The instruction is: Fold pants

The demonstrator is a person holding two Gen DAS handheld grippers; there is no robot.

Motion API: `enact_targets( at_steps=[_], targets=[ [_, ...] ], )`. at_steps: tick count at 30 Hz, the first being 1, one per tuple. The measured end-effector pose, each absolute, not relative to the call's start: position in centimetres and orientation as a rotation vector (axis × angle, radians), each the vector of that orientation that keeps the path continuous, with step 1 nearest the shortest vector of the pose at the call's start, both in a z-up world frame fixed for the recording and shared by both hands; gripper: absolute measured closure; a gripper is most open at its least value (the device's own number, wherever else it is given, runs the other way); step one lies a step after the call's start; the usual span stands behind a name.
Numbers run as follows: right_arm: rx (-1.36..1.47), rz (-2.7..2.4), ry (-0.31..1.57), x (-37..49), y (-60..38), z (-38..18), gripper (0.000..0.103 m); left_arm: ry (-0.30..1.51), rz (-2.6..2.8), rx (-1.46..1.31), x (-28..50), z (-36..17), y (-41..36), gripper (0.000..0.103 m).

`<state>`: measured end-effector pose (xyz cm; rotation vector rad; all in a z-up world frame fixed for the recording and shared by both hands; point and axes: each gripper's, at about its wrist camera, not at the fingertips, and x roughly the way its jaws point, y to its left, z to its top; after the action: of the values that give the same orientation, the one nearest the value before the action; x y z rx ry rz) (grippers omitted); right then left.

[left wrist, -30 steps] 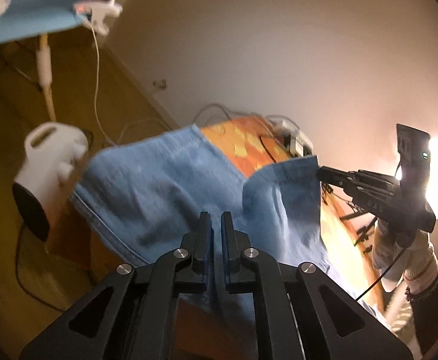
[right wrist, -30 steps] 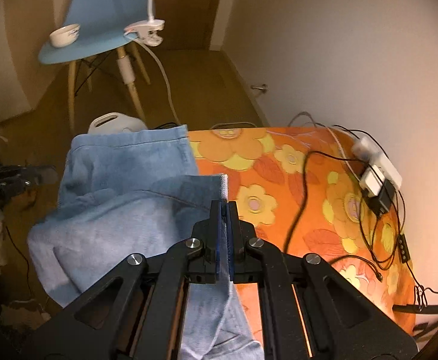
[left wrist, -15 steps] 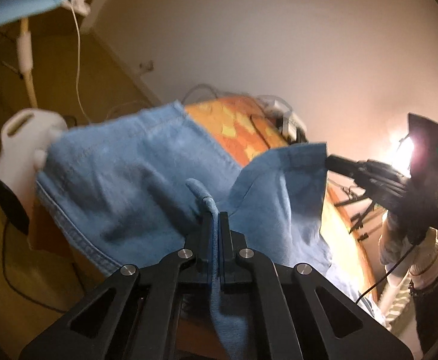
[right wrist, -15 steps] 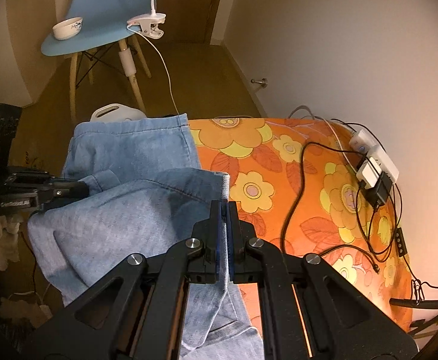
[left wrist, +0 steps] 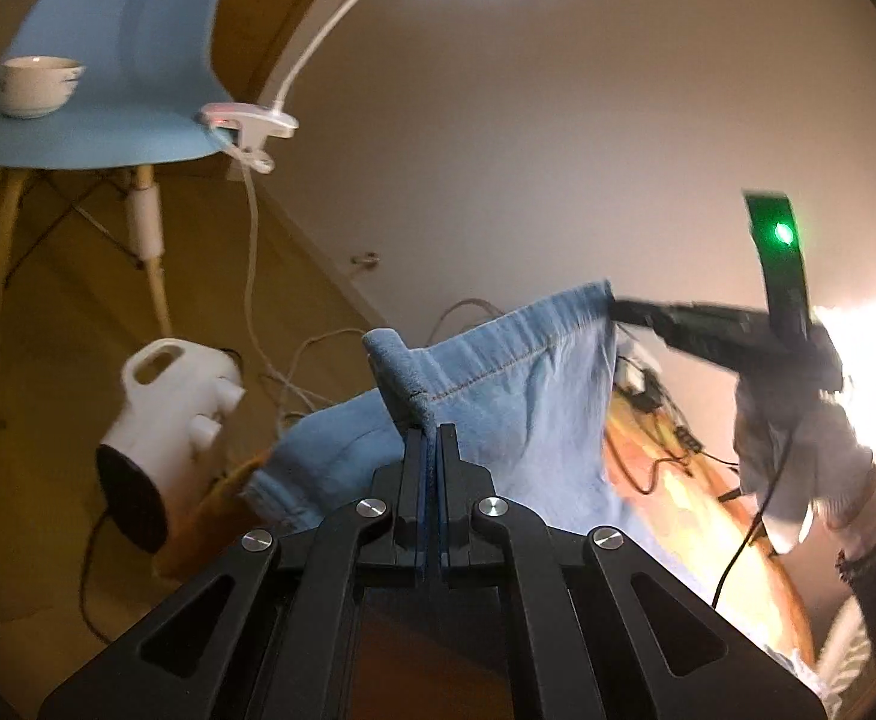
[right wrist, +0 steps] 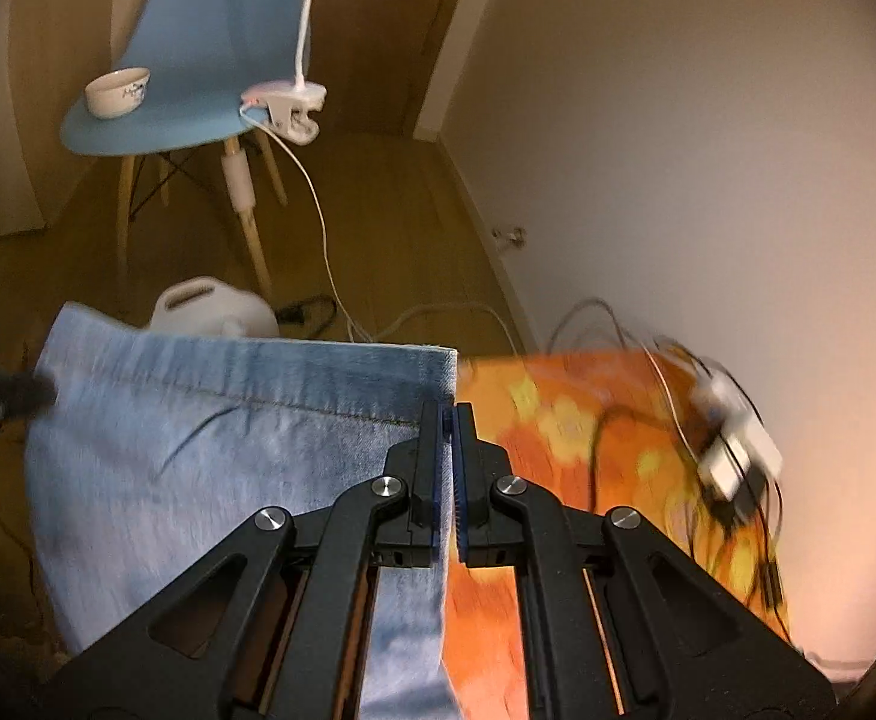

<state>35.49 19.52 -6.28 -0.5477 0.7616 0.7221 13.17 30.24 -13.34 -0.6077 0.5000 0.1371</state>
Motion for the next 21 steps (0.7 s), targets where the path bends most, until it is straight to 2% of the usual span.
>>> enact_targets(
  at_steps=[3, 4, 10, 14, 17, 19, 21],
  targets=[
    [-0.558, 0.739, 0.763, 36.4, 22.6, -7.5, 0.100, 0.531, 0.157, -0.586, 13.3, -14.7, 30.1, 0.102],
    [-0.570, 0.739, 0.763, 36.5, 23.4, -8.0, 0.103, 0.545, 0.162, -0.582, 13.4, -15.1, 30.2, 0.102],
    [-0.562, 0.744, 0.794, 37.4, 25.9, -10.8, 0.103, 0.585, 0.184, -0.567, 13.6, -17.0, 29.9, 0.102],
    [-0.430, 0.794, 0.940, 39.2, 24.6, -12.0, 0.103, 0.592, 0.179, -0.584, 13.6, -17.5, 30.2, 0.102],
    [-0.358, 0.801, 1.044, 40.7, 22.5, -13.6, 0.098, 0.595, 0.175, -0.574, 13.8, -17.6, 30.1, 0.102],
    [-0.327, 0.786, 1.099, 41.1, 21.2, -14.7, 0.090, 0.604, 0.174, -0.573, 14.1, -17.7, 30.3, 0.102],
    [-0.289, 0.770, 1.112, 40.5, 18.9, -15.0, 0.090, 0.615, 0.168, -0.580, 14.3, -17.9, 30.5, 0.102]
  ],
)
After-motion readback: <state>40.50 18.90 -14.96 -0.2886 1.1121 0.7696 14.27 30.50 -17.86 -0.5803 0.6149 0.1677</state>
